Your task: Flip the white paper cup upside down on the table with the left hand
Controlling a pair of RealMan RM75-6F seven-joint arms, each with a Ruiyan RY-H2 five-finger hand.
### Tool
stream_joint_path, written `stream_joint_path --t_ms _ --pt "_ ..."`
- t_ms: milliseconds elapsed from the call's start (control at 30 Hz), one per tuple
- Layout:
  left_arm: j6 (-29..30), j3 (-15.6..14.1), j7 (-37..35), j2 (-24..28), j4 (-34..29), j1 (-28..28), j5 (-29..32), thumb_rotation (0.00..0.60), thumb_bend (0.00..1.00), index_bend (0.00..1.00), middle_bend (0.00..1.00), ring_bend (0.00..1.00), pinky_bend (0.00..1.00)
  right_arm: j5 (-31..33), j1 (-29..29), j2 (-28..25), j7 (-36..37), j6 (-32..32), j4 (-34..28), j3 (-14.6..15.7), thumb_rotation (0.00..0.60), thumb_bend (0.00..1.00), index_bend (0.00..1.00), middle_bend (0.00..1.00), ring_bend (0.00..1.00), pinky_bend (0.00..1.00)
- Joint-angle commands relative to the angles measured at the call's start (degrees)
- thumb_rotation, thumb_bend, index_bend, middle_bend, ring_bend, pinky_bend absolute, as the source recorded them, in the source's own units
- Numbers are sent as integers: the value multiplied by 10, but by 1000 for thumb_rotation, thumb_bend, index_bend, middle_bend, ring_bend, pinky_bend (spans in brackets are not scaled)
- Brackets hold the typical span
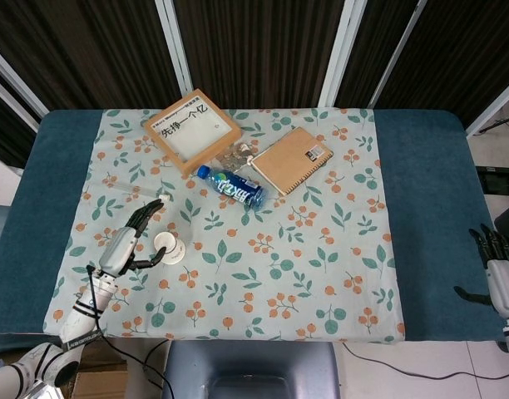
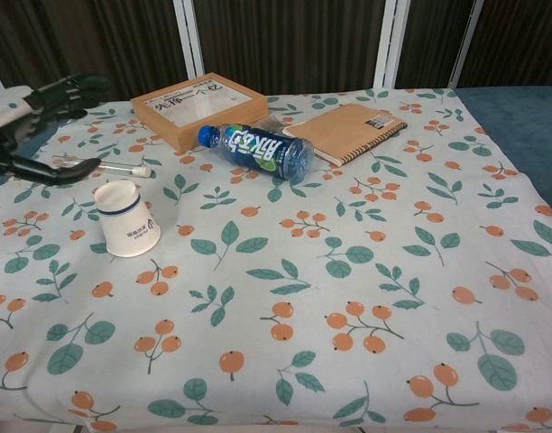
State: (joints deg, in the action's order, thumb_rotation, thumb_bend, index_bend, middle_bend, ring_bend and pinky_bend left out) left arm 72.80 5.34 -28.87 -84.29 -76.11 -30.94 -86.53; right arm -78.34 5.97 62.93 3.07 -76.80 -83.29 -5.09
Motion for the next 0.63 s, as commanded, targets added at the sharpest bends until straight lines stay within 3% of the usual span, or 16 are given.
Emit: stream_joint_path --t_ms 33,100,167,267,400,633 --pt "91 -28 316 144 -169 74 -39 600 316 2 0 0 0 -14 -6 1 8 -21 1 0 600 72 0 0 0 0" --pt "116 -44 407 175 -204 109 -28 600 335 0 0 0 0 -24 -11 0 13 -29 0 4 600 72 0 0 0 0" --pt "144 -62 445 186 -210 142 -27 600 359 0 0 0 0 -36 -16 1 14 -44 1 8 600 72 0 0 0 0" --pt "206 -77 467 163 -152 190 -42 600 385 0 0 0 0 -49 -27 10 17 -70 9 11 600 72 0 0 0 0" --pt "228 -101 379 125 -66 237 -37 600 424 0 0 0 0 -43 -37 22 26 -80 26 12 600 72 0 0 0 0" --pt "250 -93 292 91 32 279 -18 600 428 0 0 0 0 -45 -48 31 37 -88 39 17 600 71 0 0 0 0"
